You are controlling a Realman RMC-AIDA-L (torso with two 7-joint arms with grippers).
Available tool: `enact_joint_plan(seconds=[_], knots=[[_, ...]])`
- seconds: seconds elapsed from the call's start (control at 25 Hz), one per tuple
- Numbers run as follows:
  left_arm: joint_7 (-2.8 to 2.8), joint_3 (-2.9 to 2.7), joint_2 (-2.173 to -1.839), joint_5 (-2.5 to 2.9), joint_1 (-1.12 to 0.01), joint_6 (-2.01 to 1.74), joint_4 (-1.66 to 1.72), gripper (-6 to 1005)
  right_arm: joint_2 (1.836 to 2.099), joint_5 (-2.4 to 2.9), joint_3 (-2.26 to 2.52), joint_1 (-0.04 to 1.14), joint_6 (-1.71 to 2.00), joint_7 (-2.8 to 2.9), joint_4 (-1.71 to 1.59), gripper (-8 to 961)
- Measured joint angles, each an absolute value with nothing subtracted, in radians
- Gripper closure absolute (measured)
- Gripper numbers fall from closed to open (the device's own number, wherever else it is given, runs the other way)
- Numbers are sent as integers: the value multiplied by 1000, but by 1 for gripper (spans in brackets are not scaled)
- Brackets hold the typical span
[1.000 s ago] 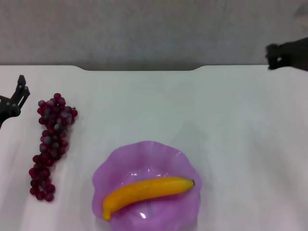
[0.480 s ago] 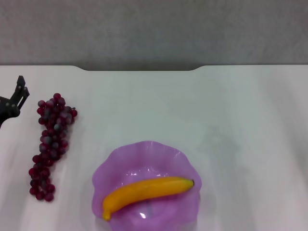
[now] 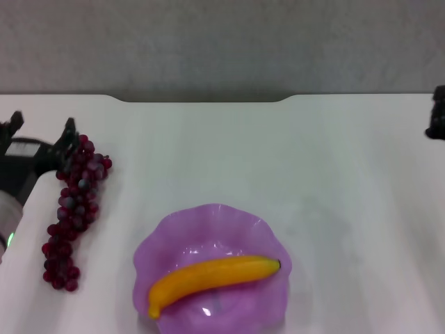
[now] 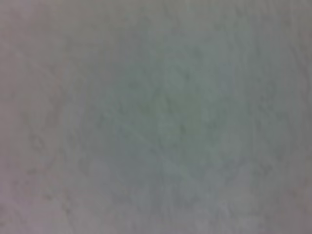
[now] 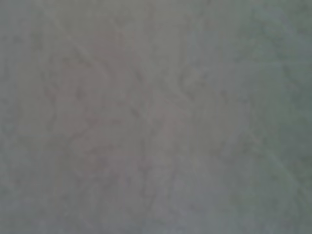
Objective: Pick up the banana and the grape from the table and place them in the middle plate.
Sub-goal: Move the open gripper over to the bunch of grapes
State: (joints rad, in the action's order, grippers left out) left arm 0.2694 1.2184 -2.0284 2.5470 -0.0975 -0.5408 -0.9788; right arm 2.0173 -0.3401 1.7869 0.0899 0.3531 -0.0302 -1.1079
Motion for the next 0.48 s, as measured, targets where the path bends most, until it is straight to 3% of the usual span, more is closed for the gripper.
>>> enact_joint_plan(seconds=[0.24, 0.48], knots=[[336, 1318, -2031, 2547, 0, -119, -1328, 118, 2016, -340, 1824, 86, 351, -31, -1106, 937], [364, 1400, -2031, 2558, -31, 149, -1401, 119, 2013, -330, 1852, 81, 351, -32, -1116, 937]])
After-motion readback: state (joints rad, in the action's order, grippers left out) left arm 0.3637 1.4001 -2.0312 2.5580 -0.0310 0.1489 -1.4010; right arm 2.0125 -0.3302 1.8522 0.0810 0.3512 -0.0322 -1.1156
